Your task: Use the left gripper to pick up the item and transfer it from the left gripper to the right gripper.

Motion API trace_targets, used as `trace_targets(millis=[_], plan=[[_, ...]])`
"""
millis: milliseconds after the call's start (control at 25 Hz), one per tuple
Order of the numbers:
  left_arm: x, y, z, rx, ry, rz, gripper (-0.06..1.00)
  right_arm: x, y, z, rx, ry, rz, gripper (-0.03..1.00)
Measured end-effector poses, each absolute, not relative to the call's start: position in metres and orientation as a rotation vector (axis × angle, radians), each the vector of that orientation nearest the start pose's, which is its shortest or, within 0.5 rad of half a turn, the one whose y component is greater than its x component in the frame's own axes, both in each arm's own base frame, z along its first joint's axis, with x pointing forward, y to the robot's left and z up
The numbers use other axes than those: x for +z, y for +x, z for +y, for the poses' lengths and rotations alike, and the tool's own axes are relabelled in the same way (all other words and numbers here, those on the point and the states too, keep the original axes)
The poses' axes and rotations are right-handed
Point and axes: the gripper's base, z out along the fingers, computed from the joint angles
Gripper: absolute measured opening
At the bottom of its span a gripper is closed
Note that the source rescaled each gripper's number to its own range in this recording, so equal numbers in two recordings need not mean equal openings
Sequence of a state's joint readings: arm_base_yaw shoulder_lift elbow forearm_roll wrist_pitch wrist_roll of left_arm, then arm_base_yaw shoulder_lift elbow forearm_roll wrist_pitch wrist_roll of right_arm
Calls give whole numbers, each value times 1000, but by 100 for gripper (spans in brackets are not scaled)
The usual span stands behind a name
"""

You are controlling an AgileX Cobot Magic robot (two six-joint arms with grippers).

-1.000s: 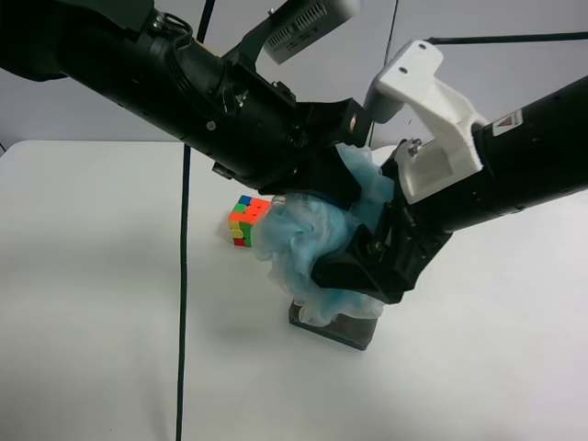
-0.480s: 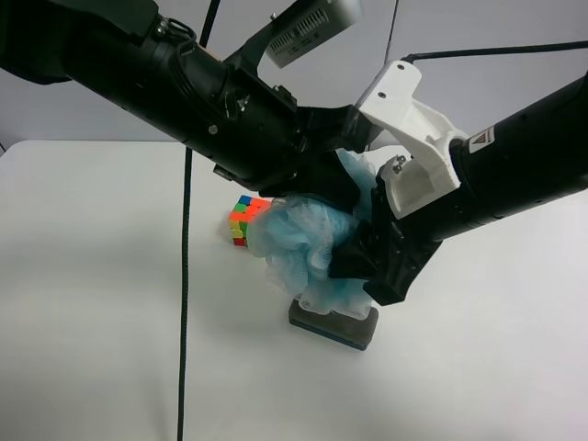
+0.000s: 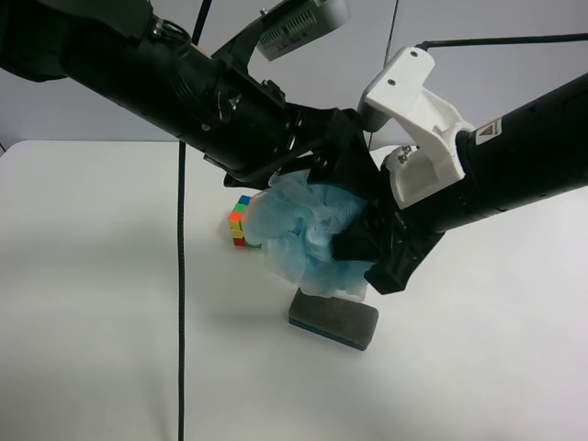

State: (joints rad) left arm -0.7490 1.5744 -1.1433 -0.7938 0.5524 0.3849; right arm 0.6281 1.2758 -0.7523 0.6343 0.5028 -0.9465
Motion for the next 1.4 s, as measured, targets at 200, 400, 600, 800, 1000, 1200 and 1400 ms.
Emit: trace_targets(millis=[200,400,600,800,1000,1200,1400], plan=[[283,231,-257,-944,737,2354,98,252,186,168,467,-1284,2063,19],[284,239,-244,-994,688,2408,99,250,187,169,468,-1288,2070,13],[301,252,-215,-990,621,2375,100,250,187,169,466,-1292,2070,13],[316,263,-176,-959,532,2366,100,250,187,169,466,-1292,2070,10],[333,258,-132,-890,518,2394,100,250,187,169,466,-1292,2070,10],[362,229,-94,-696,546,2364,100,250,187,169,467,-1293,2071,10],[393,183,-62,-420,504,2315,100,249,184,169,485,-1310,2087,7]])
